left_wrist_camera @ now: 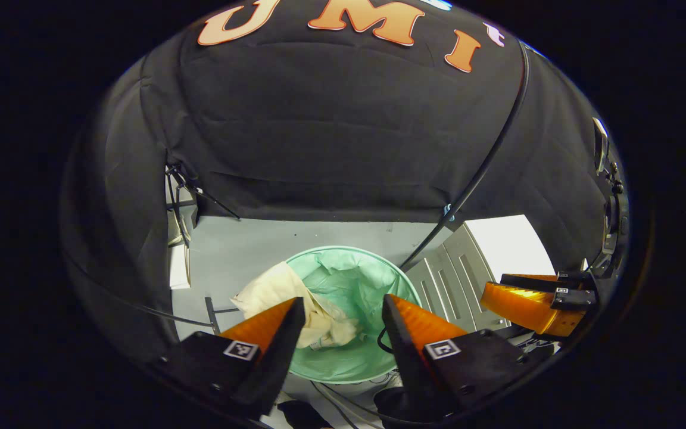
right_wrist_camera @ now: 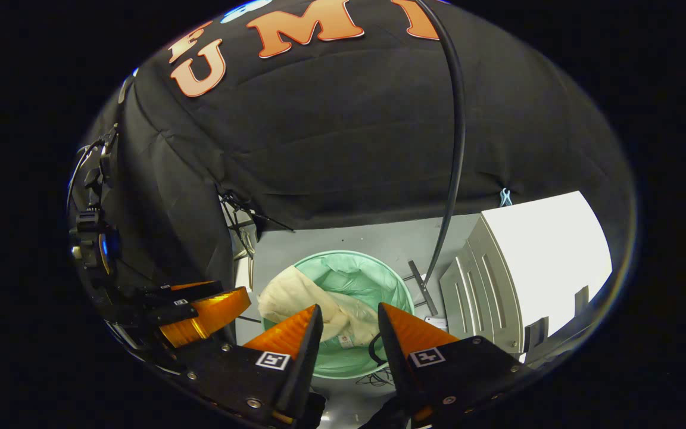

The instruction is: Grasp the clothes on the hanger with both hands and then place them into the laundry hamper below.

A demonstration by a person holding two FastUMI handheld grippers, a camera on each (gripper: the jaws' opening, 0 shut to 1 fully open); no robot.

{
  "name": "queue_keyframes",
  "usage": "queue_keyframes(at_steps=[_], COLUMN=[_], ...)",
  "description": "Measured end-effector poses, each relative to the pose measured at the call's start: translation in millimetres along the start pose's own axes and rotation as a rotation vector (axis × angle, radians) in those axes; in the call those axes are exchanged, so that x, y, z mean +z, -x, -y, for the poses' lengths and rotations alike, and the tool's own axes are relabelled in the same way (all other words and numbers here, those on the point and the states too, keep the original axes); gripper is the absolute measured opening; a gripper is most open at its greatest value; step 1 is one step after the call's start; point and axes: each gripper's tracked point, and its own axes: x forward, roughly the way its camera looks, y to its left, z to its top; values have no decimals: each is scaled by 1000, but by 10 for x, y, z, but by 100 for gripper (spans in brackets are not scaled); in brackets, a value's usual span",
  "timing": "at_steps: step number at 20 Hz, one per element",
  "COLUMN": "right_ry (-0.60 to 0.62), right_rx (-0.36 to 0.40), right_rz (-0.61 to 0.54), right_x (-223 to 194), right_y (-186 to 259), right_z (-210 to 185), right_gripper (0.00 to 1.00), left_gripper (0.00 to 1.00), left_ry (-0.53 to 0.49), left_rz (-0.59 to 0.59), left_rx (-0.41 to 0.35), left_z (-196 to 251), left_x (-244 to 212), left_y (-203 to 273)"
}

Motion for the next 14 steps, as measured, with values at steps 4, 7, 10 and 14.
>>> queue_keyframes(at_steps=[4, 7, 10, 14], right_ry=[10, 8, 21, 34], right_rx=[-13, -10, -19, -22], right_rz=[24, 42, 72, 136], right_x=[71, 144, 261, 545], right_y=[217, 389, 586, 909], right_z=[-42, -107, -118, -205], right_gripper=[75, 90, 94, 94], left_gripper=[95, 98, 98, 98], left_ry=[17, 35, 42, 35], left_rz=[44, 70, 104, 168], left_rx=[16, 18, 24, 35], left_z=[-49, -72, -98, -121], left_x=[117, 171, 280, 543], left_y=[251, 400, 643, 980])
